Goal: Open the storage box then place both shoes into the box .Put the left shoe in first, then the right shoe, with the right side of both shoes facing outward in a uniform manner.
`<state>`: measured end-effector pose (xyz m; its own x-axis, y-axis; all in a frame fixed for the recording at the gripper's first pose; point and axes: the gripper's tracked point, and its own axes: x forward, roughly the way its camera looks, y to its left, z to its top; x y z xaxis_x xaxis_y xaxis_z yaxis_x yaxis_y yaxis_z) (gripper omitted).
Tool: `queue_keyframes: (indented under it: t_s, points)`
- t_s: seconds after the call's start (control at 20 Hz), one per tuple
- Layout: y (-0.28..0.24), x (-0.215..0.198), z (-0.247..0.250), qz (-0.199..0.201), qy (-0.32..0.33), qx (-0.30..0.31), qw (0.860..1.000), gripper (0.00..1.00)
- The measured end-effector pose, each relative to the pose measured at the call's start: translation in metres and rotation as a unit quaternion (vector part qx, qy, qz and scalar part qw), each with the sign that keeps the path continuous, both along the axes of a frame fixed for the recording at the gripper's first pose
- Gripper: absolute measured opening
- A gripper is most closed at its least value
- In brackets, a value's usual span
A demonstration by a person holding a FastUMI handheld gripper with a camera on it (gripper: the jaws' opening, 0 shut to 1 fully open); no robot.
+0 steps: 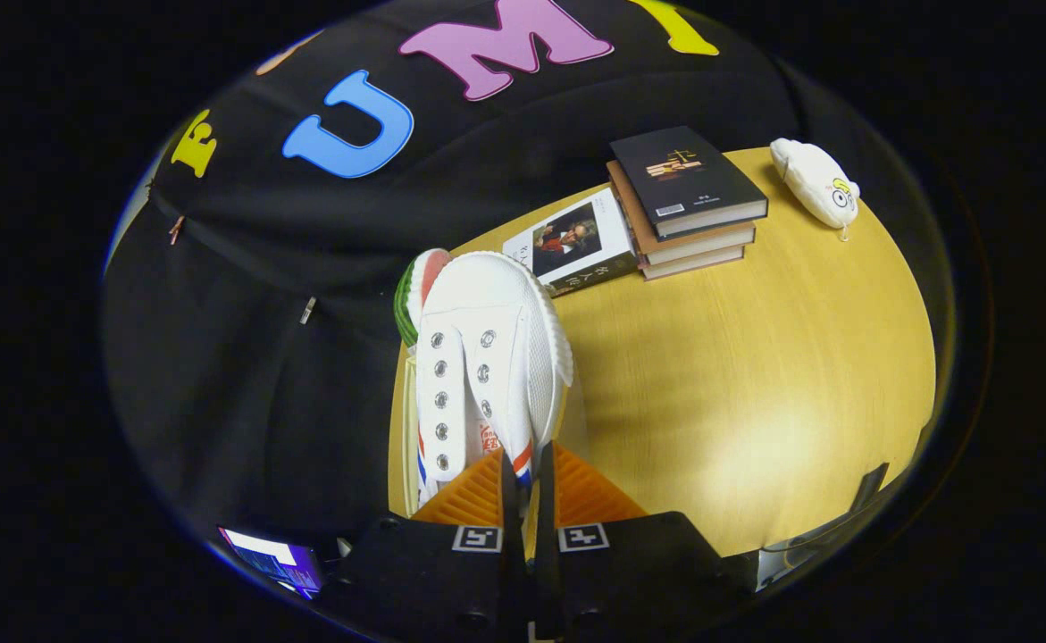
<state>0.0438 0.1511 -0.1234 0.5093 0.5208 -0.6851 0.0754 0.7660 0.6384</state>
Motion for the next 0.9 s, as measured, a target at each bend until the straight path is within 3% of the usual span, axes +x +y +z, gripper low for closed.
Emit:
queue_keyframes:
  t_s: [0.4,0.65,0.75,0.8,0.9]
  points:
    - [0.063,0.010,-0.025,0.020,-0.006,-0.050,0.999,0.08]
    - [0.073,0.012,-0.044,0.016,0.008,-0.065,0.998,0.08]
    - [0.084,0.016,-0.028,0.009,-0.001,-0.030,1.000,0.26]
    - [0.089,0.022,-0.020,0.001,-0.015,-0.013,1.000,0.45]
    - [0.078,0.026,-0.005,-0.011,-0.034,-0.015,0.999,1.00]
